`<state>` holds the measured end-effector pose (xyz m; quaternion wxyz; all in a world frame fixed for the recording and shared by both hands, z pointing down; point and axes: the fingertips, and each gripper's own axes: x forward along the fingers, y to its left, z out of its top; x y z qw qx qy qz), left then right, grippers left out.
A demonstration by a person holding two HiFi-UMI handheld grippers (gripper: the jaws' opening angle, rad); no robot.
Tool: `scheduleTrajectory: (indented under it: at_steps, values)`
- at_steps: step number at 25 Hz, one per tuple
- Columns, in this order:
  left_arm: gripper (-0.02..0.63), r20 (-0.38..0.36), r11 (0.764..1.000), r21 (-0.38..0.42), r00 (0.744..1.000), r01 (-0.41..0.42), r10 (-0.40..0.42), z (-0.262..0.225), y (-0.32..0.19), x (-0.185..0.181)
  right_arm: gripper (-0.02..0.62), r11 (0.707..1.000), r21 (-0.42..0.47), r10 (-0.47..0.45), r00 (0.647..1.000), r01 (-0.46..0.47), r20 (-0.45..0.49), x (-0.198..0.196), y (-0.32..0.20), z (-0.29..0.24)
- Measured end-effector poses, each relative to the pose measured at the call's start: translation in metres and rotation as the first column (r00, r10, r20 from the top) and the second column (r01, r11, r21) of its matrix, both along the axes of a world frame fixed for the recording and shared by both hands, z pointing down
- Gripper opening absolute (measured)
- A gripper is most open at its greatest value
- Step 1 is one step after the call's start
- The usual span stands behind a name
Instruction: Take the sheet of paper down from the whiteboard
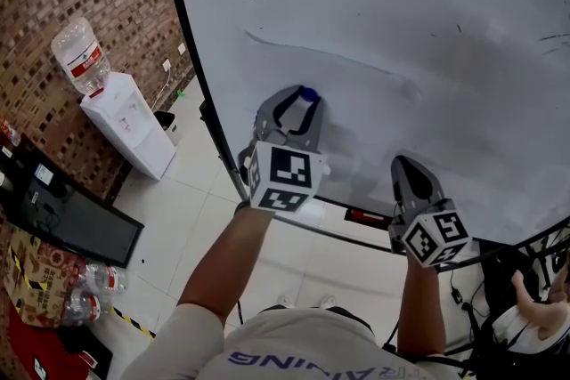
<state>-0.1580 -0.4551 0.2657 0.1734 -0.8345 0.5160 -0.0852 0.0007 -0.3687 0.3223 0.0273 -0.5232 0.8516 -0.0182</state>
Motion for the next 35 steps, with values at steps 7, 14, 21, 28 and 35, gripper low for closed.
scheduleTrajectory:
  at_steps: [7, 14, 21, 28, 35]
  values:
    - [0.133, -0.009, 1.0, -0.008, 1.0, -0.015, 0.015, 0.0, 0.001, 0.001, 0.078, 0.997, -0.061, -0.049, 0.998, 0.051, 0.033, -0.016, -0.01, 0.022]
    - [0.133, -0.011, 1.0, -0.018, 1.0, -0.019, 0.018, 0.001, -0.001, 0.0, 0.155, 0.99, -0.109, -0.081, 0.99, 0.093, 0.113, -0.028, -0.026, 0.034]
    - [0.133, -0.027, 0.999, -0.024, 0.999, -0.027, 0.026, 0.002, -0.001, 0.0, 0.008, 0.994, -0.063, -0.08, 0.987, 0.089, 0.137, -0.022, -0.022, 0.023]
    - [0.133, -0.039, 0.998, -0.032, 0.998, -0.055, 0.054, -0.002, 0.003, 0.001, 0.008, 0.996, -0.023, -0.081, 0.993, 0.083, 0.09, -0.017, -0.012, 0.013]
    - [0.133, -0.098, 0.994, -0.059, 0.992, -0.09, 0.084, 0.007, 0.022, -0.001, 0.008, 0.999, -0.005, -0.047, 0.997, 0.048, 0.053, 0.002, 0.003, 0.006]
